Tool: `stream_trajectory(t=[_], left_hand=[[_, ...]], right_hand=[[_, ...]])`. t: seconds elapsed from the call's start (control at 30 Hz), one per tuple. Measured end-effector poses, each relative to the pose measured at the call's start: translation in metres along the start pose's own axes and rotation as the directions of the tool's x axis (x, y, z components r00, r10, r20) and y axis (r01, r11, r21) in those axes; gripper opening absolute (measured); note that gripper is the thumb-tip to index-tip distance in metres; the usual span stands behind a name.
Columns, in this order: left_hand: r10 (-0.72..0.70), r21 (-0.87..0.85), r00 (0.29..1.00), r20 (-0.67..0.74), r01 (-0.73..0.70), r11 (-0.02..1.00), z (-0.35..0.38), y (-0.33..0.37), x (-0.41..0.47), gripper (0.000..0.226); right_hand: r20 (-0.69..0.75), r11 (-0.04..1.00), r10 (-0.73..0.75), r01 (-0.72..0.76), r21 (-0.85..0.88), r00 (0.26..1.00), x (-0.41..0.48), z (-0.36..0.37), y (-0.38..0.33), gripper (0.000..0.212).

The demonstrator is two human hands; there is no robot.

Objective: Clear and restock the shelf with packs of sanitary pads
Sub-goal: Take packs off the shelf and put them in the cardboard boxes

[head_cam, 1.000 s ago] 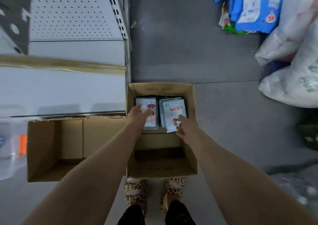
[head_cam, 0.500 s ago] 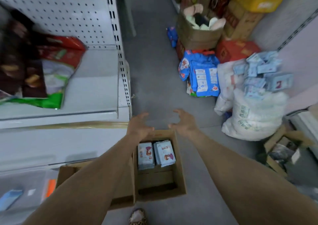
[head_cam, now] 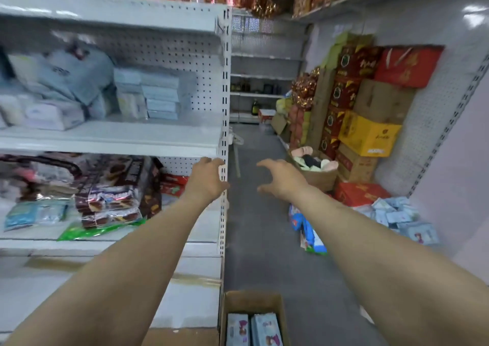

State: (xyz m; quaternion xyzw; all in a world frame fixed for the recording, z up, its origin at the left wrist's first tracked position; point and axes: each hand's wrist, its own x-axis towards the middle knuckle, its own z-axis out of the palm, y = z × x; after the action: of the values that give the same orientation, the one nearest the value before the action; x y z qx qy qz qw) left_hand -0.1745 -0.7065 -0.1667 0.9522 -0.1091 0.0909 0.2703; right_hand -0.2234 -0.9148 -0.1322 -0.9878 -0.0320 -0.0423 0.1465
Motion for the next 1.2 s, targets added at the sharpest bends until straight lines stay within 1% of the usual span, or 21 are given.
stream_trajectory(t=[0.1, 0.2, 0.3, 0.43, 0.6, 0.8, 0.97, 1.13, 1.2], left_hand=[[0.008, 0.054, 0.995, -0.098, -0.003, 0.999, -0.064, 0.009, -0.018, 0.063], [-0.032, 0.101, 0.982, -0.185, 0.051, 0.994, -0.116, 0.012, -0.034, 0.061], [-0.072, 0.129, 0.965, -0.250, 0.107, 0.986, -0.154, 0.008, -0.042, 0.061], [-0.124, 0.111, 0.955, -0.270, 0.159, 0.981, -0.184, -0.011, -0.040, 0.060], [-0.154, 0.086, 0.952, -0.265, 0.182, 0.980, -0.207, -0.059, -0.004, 0.066], [-0.142, 0.055, 0.964, -0.227, 0.159, 0.986, -0.236, -0.113, 0.062, 0.069], [-0.142, -0.007, 0.969, -0.203, 0.144, 0.990, -0.242, -0.157, 0.119, 0.069], [-0.122, -0.067, 0.967, -0.223, 0.110, 0.992, -0.238, -0.191, 0.177, 0.071], [-0.125, -0.119, 0.965, -0.228, 0.100, 0.988, -0.235, -0.201, 0.198, 0.074]], right_hand=[[-0.075, 0.996, -0.083, 0.084, 0.018, 0.994, -0.015, -0.044, -0.042, 0.067], [-0.154, 0.989, -0.136, 0.143, 0.035, 0.979, -0.020, -0.066, -0.079, 0.059], [-0.203, 0.980, -0.177, 0.192, 0.056, 0.963, -0.013, -0.077, -0.111, 0.058], [-0.217, 0.972, -0.204, 0.224, 0.073, 0.955, 0.003, -0.080, -0.148, 0.059], [-0.198, 0.968, -0.220, 0.239, 0.079, 0.955, 0.051, -0.075, -0.182, 0.060], [-0.214, 0.975, -0.148, 0.179, 0.133, 0.966, 0.122, -0.066, -0.217, 0.064], [-0.202, 0.979, -0.077, 0.113, 0.170, 0.976, 0.181, -0.049, -0.236, 0.065], [-0.217, 0.976, 0.059, -0.010, 0.219, 0.974, 0.233, -0.036, -0.250, 0.066], [-0.222, 0.966, 0.120, -0.062, 0.249, 0.968, 0.250, -0.034, -0.255, 0.066]])
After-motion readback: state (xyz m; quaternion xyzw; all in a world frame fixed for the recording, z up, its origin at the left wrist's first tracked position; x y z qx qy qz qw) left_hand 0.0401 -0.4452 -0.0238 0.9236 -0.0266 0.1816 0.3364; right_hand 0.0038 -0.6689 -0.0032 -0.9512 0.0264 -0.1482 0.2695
